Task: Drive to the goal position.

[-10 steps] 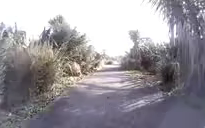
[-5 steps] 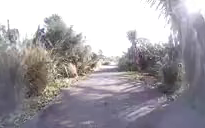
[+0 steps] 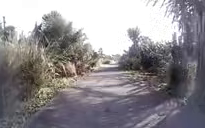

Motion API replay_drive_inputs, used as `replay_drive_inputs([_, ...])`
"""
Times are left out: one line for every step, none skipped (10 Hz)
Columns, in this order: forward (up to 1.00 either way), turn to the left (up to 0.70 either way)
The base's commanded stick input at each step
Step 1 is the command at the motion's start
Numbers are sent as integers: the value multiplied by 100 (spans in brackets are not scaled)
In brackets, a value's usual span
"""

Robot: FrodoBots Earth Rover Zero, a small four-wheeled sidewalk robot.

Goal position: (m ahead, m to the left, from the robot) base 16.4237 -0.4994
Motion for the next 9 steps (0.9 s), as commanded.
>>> replay_drive_inputs([45,-12])
replay_drive_inputs([43,-13])
replay_drive_inputs([43,-18])
replay_drive_inputs([43,-22])
replay_drive_inputs([43,0])
replay_drive_inputs([43,0])
replay_drive_inputs([43,0])
replay_drive_inputs([43,0])
replay_drive_inputs([43,0])
